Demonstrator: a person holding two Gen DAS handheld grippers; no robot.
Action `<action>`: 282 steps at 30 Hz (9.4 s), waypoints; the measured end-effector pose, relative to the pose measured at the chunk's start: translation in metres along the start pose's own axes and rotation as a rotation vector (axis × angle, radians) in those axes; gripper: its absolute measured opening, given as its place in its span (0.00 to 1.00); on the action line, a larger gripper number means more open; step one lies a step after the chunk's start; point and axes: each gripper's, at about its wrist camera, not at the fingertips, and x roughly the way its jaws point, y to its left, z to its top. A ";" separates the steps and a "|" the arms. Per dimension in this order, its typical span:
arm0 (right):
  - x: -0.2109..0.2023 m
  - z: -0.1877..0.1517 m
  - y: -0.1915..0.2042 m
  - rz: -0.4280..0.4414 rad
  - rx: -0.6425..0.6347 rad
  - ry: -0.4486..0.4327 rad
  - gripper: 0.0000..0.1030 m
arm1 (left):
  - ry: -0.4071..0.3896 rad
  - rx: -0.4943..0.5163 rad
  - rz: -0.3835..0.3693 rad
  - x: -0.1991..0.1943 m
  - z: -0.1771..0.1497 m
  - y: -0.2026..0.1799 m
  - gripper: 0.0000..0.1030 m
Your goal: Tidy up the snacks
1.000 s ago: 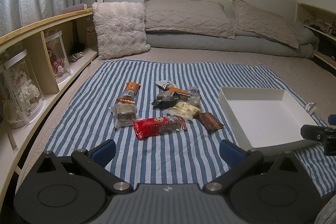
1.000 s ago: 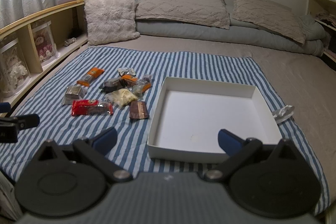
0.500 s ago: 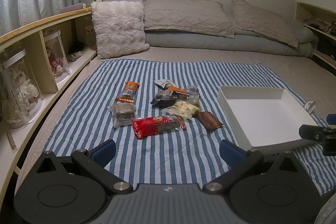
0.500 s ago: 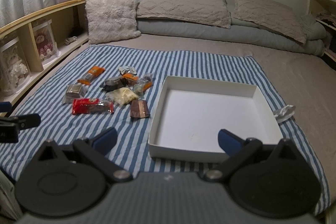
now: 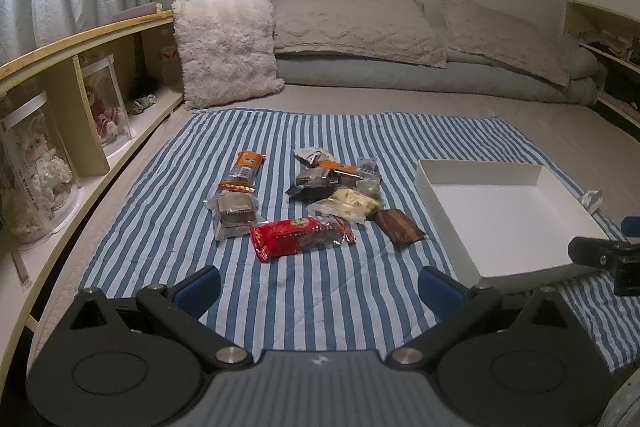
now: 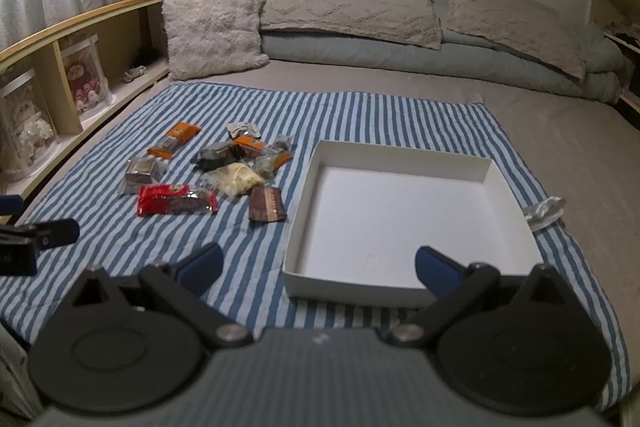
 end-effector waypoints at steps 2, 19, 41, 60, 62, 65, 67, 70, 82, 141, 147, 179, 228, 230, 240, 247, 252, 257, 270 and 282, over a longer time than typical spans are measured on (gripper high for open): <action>0.002 0.001 -0.001 0.006 -0.001 0.003 1.00 | -0.003 -0.008 0.001 0.002 0.003 0.001 1.00; 0.029 0.043 0.020 0.114 -0.086 -0.061 1.00 | -0.028 -0.131 0.056 0.037 0.059 0.023 1.00; 0.145 0.097 0.057 0.194 -0.192 -0.082 1.00 | -0.023 -0.095 0.094 0.153 0.113 0.031 1.00; 0.259 0.089 0.076 0.299 -0.325 0.216 0.71 | 0.123 0.007 -0.071 0.251 0.111 0.032 1.00; 0.264 0.086 0.081 0.306 -0.336 0.241 0.68 | 0.144 0.020 -0.072 0.258 0.111 0.032 1.00; 0.271 0.083 0.088 0.291 -0.351 0.278 0.66 | 0.173 0.053 -0.120 0.264 0.107 0.033 0.98; 0.277 0.080 0.093 0.275 -0.368 0.300 0.65 | 0.205 0.082 -0.157 0.268 0.102 0.031 0.96; 0.287 0.074 0.094 0.269 -0.364 0.333 0.63 | 0.244 0.124 -0.185 0.272 0.094 0.029 0.95; 0.278 0.071 0.086 0.221 -0.359 0.309 0.07 | 0.415 0.161 -0.261 0.285 0.064 0.036 0.95; 0.199 0.104 0.039 0.279 -0.173 0.226 0.47 | 0.259 0.084 -0.060 0.199 0.095 0.012 0.43; 0.175 0.099 0.005 0.211 -0.133 0.201 0.47 | 0.247 0.073 -0.104 0.189 0.098 -0.023 0.43; 0.137 0.032 -0.166 -0.048 0.188 0.295 0.48 | 0.419 -0.047 -0.433 0.252 0.081 -0.220 0.43; 0.109 0.050 -0.155 -0.151 0.262 0.220 1.00 | 0.290 0.098 -0.246 0.220 0.101 -0.128 1.00; 0.114 0.055 -0.145 -0.139 0.258 0.215 1.00 | 0.279 0.084 -0.227 0.219 0.103 -0.111 1.00; 0.138 0.084 -0.082 -0.068 0.210 0.194 1.00 | 0.248 -0.011 -0.129 0.213 0.111 -0.025 1.00; 0.155 0.105 -0.027 0.003 0.168 0.177 1.00 | 0.238 -0.082 -0.070 0.211 0.108 0.031 1.00; 0.169 0.116 0.009 0.053 0.119 0.173 1.00 | 0.234 -0.114 -0.017 0.210 0.102 0.069 1.00; 0.182 0.127 0.044 0.107 0.083 0.171 1.00 | 0.231 -0.189 0.028 0.213 0.097 0.104 1.00; 0.248 0.140 0.091 0.237 0.084 0.198 1.00 | 0.240 -0.237 0.133 0.256 0.093 0.124 1.00; 0.323 0.146 0.083 0.439 0.266 0.287 0.75 | 0.293 -0.216 0.141 0.301 0.085 0.123 0.99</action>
